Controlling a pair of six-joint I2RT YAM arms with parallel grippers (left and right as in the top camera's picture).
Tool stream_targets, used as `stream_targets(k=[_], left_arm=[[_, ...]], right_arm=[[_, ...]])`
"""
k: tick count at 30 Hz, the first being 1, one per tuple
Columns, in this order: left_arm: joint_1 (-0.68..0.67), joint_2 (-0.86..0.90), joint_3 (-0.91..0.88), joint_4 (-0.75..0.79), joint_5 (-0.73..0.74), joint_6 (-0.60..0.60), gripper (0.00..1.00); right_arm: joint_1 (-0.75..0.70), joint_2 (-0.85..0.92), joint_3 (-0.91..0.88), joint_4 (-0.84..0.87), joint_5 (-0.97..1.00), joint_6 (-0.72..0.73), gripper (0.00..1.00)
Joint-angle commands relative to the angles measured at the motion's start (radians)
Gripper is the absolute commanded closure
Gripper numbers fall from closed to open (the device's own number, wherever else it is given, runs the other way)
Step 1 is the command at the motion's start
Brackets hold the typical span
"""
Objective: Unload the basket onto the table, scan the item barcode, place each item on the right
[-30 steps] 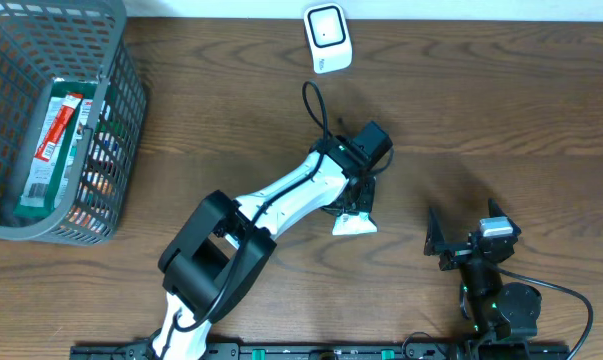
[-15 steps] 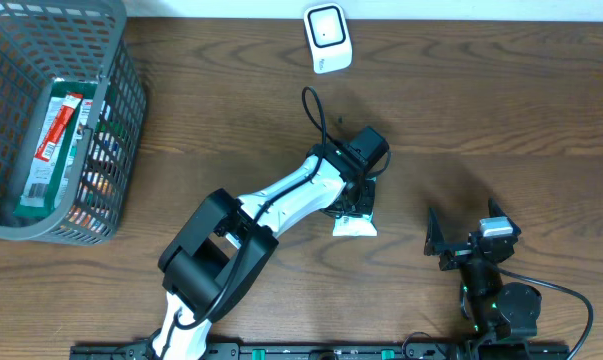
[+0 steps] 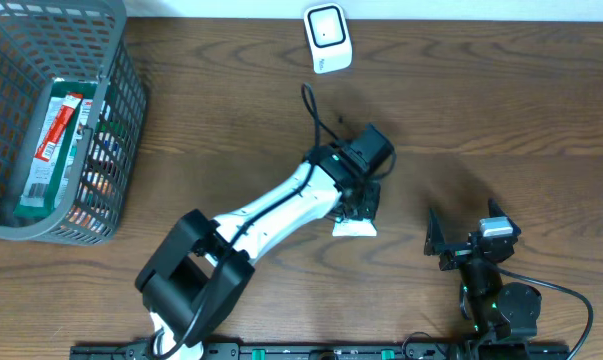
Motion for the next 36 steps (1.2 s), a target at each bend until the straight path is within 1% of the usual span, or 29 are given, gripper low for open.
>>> stream_targets(k=[1, 8, 10, 14, 18, 20, 22, 25, 30, 36], left_arm=[[-0.033, 0.056, -0.029, -0.003, -0.013, 0.005, 0.91], [-0.059, 0.168, -0.032, 0.044, -0.013, 0.005, 0.9], [-0.059, 0.192, -0.032, 0.054, -0.012, 0.005, 0.92], [-0.059, 0.141, -0.019, 0.02, 0.006, 0.005, 0.92], [-0.056, 0.035, -0.016, 0.014, 0.001, 0.005, 0.92], [-0.051, -0.027, -0.016, 0.013, -0.044, 0.005, 0.88], [-0.047, -0.076, -0.016, 0.008, -0.129, 0.005, 0.85], [-0.045, -0.109, -0.016, 0.0, -0.249, 0.005, 0.84], [-0.045, -0.084, -0.018, -0.017, -0.365, 0.005, 0.84], [-0.042, -0.005, -0.02, -0.032, -0.48, -0.003, 0.84]], right_arm=[[0.013, -0.001, -0.001, -0.004, 0.002, -0.004, 0.01], [0.013, -0.001, -0.001, -0.004, 0.002, -0.004, 0.01], [0.013, -0.001, -0.001, -0.004, 0.002, -0.004, 0.01], [0.013, -0.001, -0.001, -0.004, 0.002, -0.004, 0.01], [0.013, -0.001, -0.001, -0.004, 0.002, -0.004, 0.01], [0.013, -0.001, -0.001, -0.004, 0.002, -0.004, 0.01], [0.013, -0.001, -0.001, -0.004, 0.002, -0.004, 0.01], [0.013, -0.001, -0.001, -0.004, 0.002, -0.004, 0.01], [0.013, -0.001, -0.001, -0.004, 0.002, -0.004, 0.01], [0.013, -0.001, -0.001, -0.004, 0.002, -0.005, 0.01]])
